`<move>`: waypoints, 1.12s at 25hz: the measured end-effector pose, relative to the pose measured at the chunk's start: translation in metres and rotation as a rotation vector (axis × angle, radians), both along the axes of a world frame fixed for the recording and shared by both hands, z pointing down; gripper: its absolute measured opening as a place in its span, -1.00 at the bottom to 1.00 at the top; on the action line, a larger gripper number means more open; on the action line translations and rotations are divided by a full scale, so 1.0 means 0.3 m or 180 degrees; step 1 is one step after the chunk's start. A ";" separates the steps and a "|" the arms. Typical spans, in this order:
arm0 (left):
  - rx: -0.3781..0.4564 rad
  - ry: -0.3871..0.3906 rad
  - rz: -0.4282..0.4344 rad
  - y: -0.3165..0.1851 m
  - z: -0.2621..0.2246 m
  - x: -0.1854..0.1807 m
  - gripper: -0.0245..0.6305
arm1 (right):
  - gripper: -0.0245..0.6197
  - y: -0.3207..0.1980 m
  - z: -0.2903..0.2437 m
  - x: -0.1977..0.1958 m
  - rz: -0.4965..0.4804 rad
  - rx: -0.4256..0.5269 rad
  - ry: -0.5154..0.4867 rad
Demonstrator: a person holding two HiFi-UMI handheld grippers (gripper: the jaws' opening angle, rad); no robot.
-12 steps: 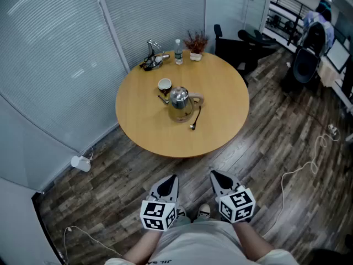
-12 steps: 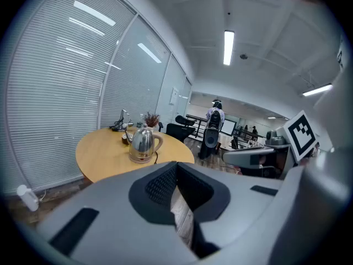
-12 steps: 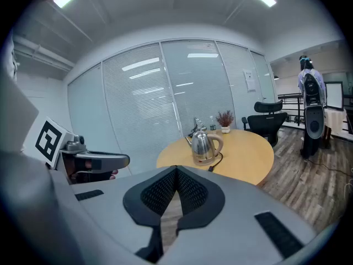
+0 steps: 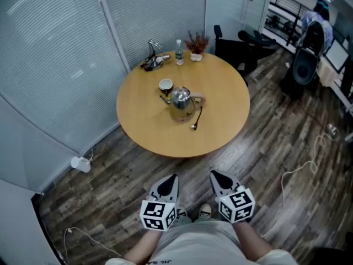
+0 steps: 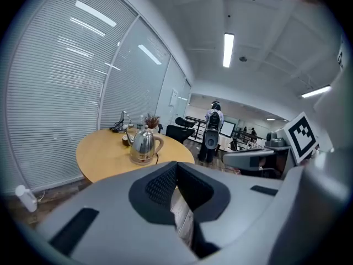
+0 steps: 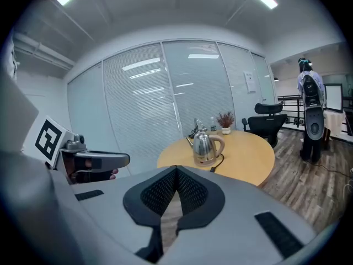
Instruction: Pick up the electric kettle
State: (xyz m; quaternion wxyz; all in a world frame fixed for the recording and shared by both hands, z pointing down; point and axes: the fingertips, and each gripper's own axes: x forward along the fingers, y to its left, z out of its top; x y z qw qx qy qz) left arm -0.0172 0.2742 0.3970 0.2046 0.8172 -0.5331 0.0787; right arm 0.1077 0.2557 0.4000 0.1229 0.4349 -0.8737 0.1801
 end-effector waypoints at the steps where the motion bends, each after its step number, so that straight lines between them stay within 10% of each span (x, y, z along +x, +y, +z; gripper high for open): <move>1: 0.0006 0.0006 0.0009 0.002 -0.001 -0.001 -0.92 | -0.83 0.002 0.001 -0.001 0.0011 0.0005 0.0006; 28: 0.0100 0.0004 0.0262 -0.024 0.003 -0.111 -0.92 | -0.82 -0.015 0.009 -0.101 0.0236 0.0085 0.0009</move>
